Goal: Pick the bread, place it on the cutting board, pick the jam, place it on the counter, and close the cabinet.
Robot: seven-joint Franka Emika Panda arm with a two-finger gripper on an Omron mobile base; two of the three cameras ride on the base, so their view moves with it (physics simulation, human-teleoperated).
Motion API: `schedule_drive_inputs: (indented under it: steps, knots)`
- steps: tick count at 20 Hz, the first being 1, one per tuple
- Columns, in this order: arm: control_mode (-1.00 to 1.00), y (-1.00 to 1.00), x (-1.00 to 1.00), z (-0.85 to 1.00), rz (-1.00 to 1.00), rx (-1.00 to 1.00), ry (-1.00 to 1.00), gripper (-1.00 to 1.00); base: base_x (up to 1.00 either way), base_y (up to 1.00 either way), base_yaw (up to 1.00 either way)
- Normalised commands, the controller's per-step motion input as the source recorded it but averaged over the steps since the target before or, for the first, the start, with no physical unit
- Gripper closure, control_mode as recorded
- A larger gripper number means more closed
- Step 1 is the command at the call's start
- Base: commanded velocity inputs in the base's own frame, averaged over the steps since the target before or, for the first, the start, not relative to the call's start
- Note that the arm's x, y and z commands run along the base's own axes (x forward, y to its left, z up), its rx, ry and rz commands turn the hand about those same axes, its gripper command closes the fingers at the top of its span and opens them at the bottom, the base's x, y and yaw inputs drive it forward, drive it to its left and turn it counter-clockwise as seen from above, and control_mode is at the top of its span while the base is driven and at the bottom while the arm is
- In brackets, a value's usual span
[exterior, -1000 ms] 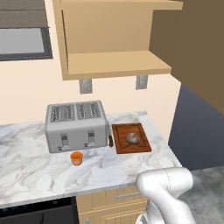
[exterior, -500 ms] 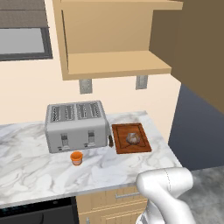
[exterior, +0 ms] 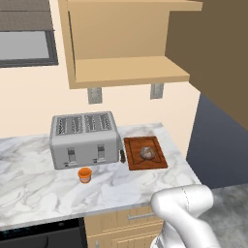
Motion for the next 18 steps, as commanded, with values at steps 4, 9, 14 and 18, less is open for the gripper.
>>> schedule_drive_inputs:
  steps: [4,9,14,18]
  knots:
    - [-1.00,-0.55,-0.01,0.00,0.00,0.02,-0.04,-1.00,0.00,0.00,0.00]
    - [-1.00,-0.42,0.03,0.00,0.00,0.01,-0.04,-1.00,0.00,0.00,0.00]
    - [-1.00,-0.32,0.16,0.00,0.01,0.01,-0.03,-1.00,0.00,0.00,0.00]
    - [-1.00,-0.23,0.21,0.00,0.07,0.03,-0.03,-1.00,0.00,0.00,0.00]
